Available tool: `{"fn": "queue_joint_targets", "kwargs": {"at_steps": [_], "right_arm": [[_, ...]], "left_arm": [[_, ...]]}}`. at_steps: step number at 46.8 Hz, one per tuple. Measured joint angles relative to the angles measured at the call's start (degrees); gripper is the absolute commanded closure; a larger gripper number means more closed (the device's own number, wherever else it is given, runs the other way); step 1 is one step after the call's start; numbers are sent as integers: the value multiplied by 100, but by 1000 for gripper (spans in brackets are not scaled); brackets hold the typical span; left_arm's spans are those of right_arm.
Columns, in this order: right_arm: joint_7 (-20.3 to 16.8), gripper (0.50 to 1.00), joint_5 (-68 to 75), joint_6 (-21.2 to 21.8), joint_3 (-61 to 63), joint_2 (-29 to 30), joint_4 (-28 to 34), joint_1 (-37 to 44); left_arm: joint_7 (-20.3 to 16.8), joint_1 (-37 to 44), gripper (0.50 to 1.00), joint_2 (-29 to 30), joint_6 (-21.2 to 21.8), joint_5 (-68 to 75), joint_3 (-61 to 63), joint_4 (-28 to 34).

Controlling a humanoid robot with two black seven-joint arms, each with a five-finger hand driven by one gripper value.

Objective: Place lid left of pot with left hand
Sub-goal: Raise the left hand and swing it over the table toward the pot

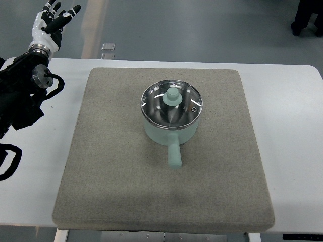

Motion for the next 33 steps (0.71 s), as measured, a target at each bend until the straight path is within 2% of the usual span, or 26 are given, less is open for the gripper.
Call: {"fn": "queue_joint_targets", "kwargs": {"at_steps": [33], "right_arm": [[0, 579, 0, 0, 0, 0, 0, 0]], "left_arm": [[-3, -195, 506, 109, -112, 219, 210, -56]]}}
